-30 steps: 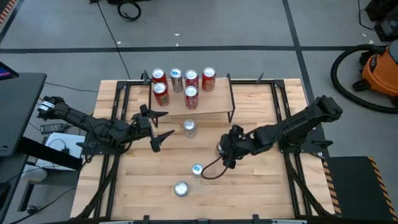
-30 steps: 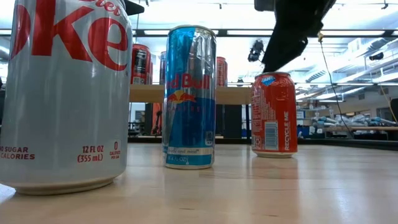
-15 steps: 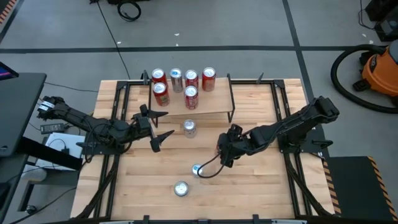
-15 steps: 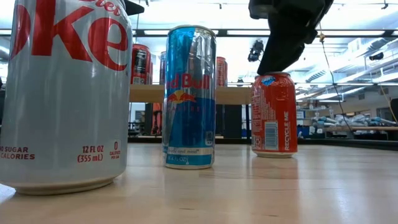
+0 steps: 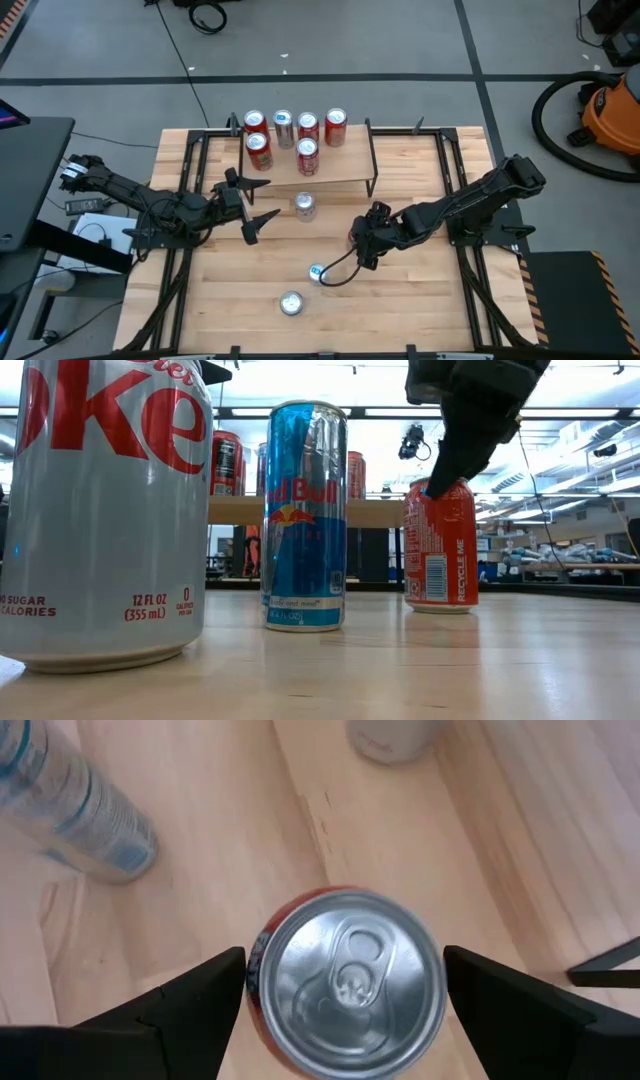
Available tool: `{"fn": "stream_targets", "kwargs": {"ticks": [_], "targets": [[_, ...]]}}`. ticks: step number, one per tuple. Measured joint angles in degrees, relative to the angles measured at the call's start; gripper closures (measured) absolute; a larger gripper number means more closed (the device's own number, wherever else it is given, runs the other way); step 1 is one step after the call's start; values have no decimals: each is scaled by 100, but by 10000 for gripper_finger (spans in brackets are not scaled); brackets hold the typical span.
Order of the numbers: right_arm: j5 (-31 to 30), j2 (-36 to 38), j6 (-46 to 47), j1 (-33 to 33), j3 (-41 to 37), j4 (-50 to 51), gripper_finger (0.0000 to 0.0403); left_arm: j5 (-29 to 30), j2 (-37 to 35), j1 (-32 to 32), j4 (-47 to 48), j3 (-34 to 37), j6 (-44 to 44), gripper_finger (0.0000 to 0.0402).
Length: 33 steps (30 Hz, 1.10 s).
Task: Place canned beverage on shelf
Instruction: Put the orange soda can on the shelf
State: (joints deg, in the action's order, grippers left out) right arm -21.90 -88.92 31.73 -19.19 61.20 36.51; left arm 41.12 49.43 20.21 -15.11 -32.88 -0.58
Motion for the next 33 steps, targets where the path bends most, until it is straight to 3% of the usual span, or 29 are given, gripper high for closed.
{"fn": "stream_targets", "kwargs": {"ticks": [6, 15, 25, 33], "targets": [[191, 0, -748, 129, -32, 5, 61, 0, 0, 0, -2, 0, -4, 10], [790, 20, -1901, 474, -17, -80, 108, 0, 0, 0, -4, 0, -2, 10], [1085, 22, -4870, 546, -13, -249, 92, 0, 0, 0, 1, 0, -7, 10], [908, 4, -4381, 552, -32, -373, 66, 0, 0, 0, 2, 0, 15, 10]]}}
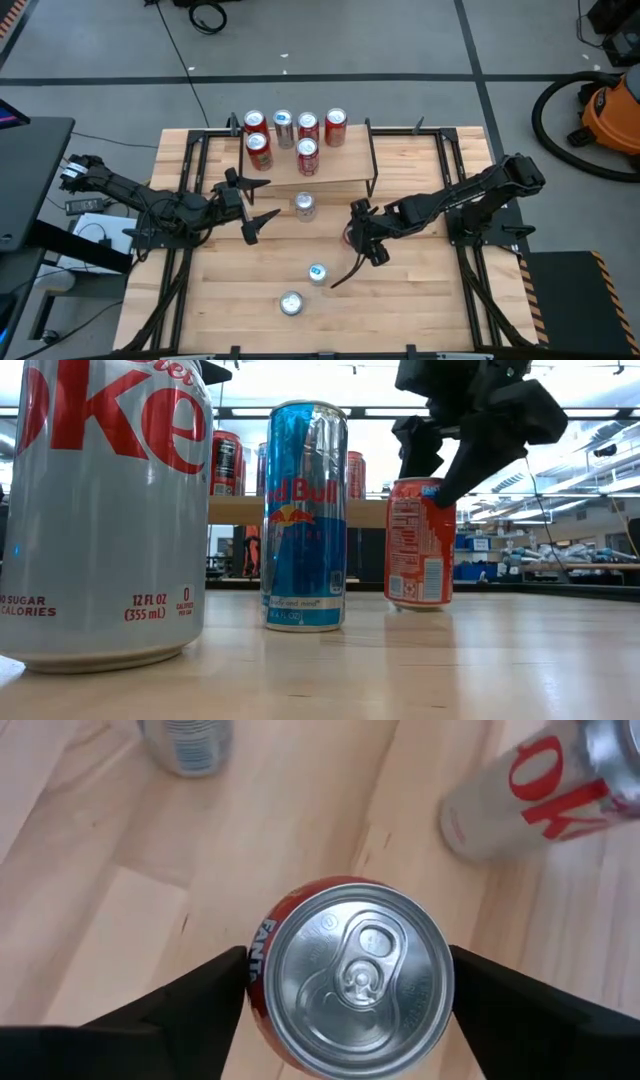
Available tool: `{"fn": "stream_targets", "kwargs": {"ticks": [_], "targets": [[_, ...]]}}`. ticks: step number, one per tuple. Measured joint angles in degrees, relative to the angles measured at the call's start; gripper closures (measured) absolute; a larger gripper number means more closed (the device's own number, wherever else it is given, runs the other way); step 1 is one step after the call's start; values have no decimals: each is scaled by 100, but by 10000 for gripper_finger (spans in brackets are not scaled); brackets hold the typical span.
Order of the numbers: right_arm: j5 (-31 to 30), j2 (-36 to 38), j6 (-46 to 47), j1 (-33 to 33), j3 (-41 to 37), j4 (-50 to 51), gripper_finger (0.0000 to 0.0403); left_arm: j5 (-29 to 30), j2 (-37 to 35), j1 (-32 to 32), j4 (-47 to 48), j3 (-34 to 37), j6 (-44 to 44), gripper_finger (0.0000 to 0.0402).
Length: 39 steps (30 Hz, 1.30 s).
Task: Place canned beverage on shelf
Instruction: Put the orange soda can on the shelf
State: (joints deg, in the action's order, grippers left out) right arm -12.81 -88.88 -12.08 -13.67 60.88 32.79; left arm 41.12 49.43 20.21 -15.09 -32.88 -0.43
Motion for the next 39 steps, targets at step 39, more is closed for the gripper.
{"fn": "stream_targets", "kwargs": {"ticks": [39], "targets": [[-386, -2, 4521, 182, -186, -65, 49, 0, 2, 1, 39, -2, 112, 10]]}}
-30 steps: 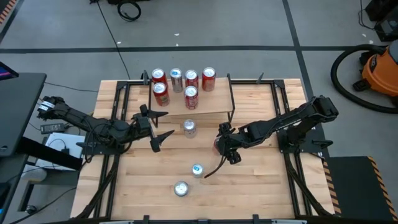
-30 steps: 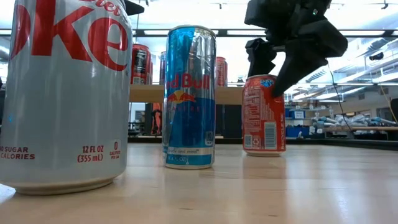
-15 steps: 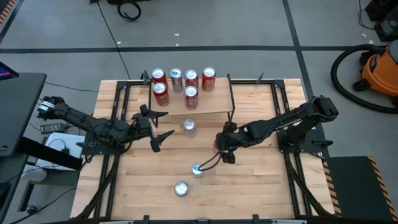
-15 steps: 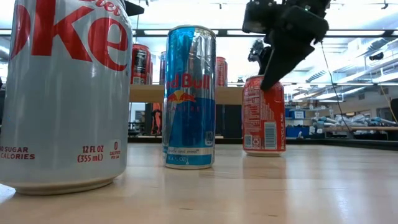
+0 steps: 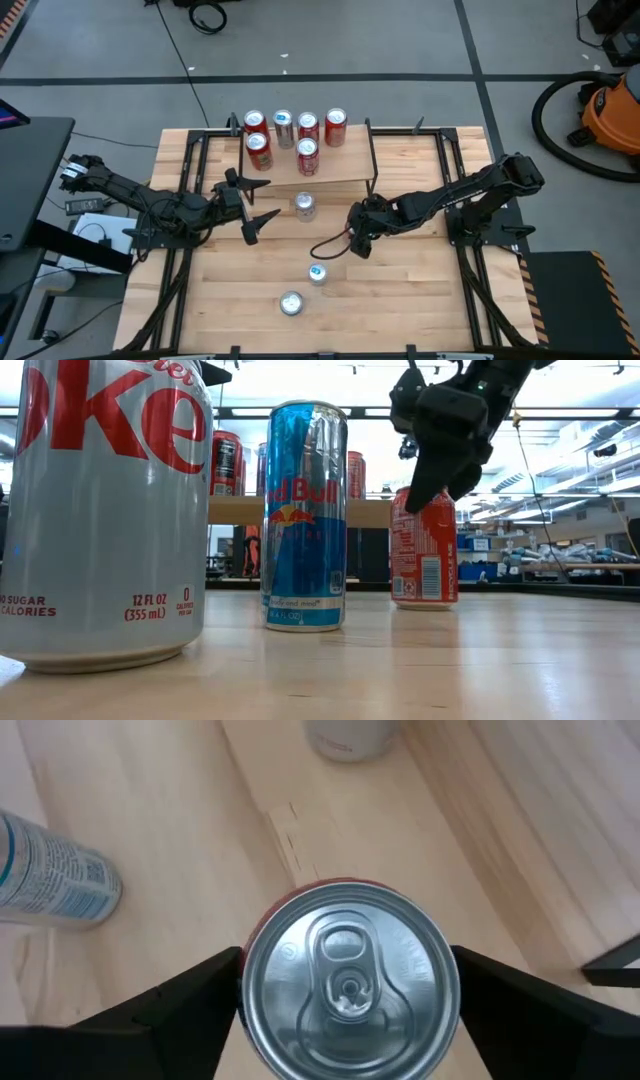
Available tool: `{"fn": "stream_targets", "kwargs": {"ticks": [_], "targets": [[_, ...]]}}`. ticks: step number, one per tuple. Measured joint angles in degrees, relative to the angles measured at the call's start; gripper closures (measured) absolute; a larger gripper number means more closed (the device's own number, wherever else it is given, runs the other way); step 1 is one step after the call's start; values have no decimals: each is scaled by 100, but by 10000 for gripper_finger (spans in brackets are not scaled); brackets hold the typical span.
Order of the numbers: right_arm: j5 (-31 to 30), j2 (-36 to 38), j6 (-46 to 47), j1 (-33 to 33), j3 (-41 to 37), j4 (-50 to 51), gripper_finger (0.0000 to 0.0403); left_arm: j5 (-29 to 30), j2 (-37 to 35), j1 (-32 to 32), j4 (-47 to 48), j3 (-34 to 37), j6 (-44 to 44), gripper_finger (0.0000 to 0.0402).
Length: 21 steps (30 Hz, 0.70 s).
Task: Place canned beverage on shelf
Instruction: Put the orange soda can on the shelf
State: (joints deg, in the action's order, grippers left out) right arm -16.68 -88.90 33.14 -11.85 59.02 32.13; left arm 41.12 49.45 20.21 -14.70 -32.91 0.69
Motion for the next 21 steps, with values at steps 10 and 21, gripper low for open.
{"fn": "stream_targets", "kwargs": {"ticks": [10, 21], "targets": [[144, 4, -647, 108, 0, -66, 89, 0, 0, 0, -1, 0, 2, 10], [784, 13, -1783, 617, 822, 357, 82, 0, 2, -1, 7, 0, -20, 10]]}}
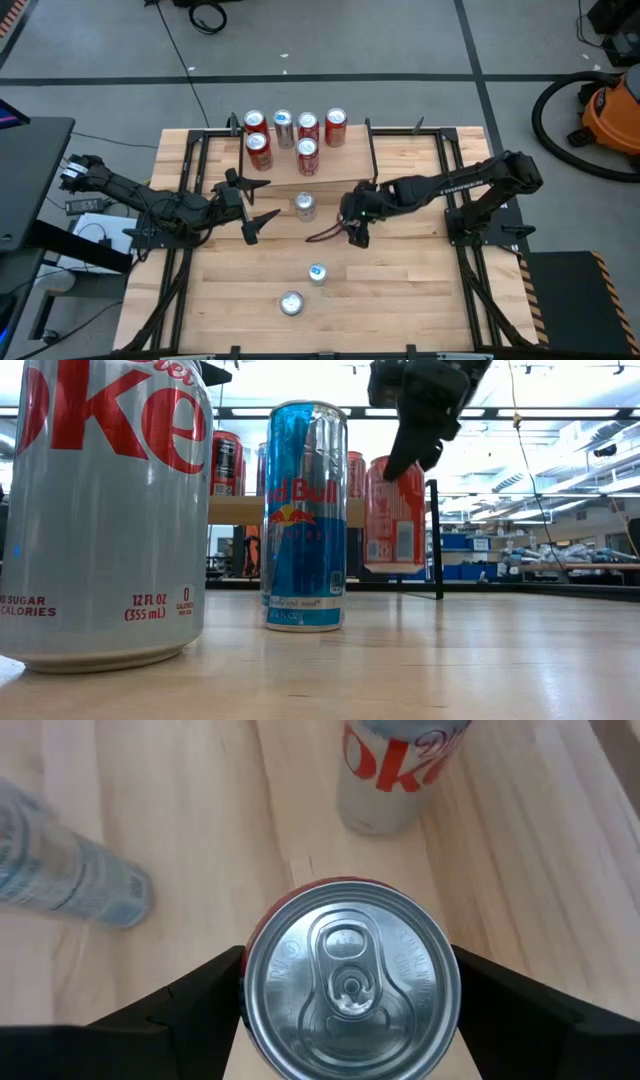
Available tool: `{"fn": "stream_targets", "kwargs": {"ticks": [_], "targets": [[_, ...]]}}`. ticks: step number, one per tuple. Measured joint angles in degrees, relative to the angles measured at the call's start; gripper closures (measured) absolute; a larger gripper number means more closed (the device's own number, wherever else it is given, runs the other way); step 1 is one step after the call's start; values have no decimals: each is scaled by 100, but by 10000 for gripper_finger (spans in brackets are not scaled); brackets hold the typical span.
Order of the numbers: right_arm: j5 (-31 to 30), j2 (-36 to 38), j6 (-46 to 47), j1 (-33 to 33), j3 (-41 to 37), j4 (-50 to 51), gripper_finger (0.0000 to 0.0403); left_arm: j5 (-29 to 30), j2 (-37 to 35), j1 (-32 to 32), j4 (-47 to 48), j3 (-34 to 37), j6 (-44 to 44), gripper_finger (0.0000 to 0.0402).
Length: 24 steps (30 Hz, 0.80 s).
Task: Place canned beverage on shelf
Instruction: Put the orange soda can on the shelf
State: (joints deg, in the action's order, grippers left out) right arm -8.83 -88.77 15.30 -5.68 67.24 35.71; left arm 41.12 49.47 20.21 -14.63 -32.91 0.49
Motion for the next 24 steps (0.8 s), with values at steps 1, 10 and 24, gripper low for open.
{"fn": "stream_targets", "kwargs": {"ticks": [1, 10, 24], "targets": [[95, -1, -67, 62, 112, 120, 82, 0, 0, 0, 0, 0, -2, 10], [137, -2, -859, 527, 1488, 1070, 81, 0, 0, 0, 33, 0, -6, 10], [174, 0, -1724, 1754, 2438, 1247, 80, 0, 0, 0, 37, 0, -24, 10]]}}
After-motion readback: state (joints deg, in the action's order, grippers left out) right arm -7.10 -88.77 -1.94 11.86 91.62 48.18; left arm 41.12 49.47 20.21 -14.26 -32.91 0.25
